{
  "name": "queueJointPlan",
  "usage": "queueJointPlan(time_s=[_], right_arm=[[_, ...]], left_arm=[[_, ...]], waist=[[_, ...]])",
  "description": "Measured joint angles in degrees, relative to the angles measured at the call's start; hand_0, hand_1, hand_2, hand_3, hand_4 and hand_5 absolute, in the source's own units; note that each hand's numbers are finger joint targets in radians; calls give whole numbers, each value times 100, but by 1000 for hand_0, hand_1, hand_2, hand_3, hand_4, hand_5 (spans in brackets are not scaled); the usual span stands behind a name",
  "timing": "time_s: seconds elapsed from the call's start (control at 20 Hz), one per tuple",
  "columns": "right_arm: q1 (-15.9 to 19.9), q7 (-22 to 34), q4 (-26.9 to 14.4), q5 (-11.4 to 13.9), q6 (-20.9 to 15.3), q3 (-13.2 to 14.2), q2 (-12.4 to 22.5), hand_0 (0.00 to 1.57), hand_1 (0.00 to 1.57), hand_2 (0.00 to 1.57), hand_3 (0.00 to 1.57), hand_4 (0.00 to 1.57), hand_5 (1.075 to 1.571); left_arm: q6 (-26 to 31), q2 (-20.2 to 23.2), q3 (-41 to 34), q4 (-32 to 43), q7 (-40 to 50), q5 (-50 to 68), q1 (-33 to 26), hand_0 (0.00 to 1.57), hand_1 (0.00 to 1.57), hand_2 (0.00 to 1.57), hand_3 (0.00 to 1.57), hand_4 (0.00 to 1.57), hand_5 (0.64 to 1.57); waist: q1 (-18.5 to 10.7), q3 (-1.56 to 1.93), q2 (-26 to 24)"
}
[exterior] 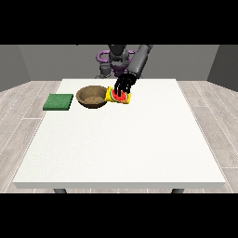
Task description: Pick the cup and pour the ball into the bowl, then pick the bowl and place it on the pad
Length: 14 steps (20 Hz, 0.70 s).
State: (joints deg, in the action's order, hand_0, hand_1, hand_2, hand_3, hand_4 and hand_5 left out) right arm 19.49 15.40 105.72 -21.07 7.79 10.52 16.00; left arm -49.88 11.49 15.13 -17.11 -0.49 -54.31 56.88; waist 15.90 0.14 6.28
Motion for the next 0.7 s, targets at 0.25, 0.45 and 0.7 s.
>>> queueJointPlan(time_s=[0.25,0.45,0.7], right_arm=[[-14,-100,-393,97,-37,-14,-91,0,0,0,0,384,1565],[-56,-110,-720,111,-10,59,-56,0,0,0,0,383,1566],[-273,-374,-1037,222,83,31,-144,0,0,0,0,384,1566]], left_arm=[[225,-464,897,521,887,-1165,226,1454,1454,1571,1571,939,1490],[688,-658,1669,891,1519,-2093,500,1502,1502,1571,1571,1021,1515],[1424,-970,2364,940,2158,-2898,755,1497,1497,1571,1571,1035,1516]], waist=[[-188,2,-350],[-320,5,-674],[-408,-1,-903]])
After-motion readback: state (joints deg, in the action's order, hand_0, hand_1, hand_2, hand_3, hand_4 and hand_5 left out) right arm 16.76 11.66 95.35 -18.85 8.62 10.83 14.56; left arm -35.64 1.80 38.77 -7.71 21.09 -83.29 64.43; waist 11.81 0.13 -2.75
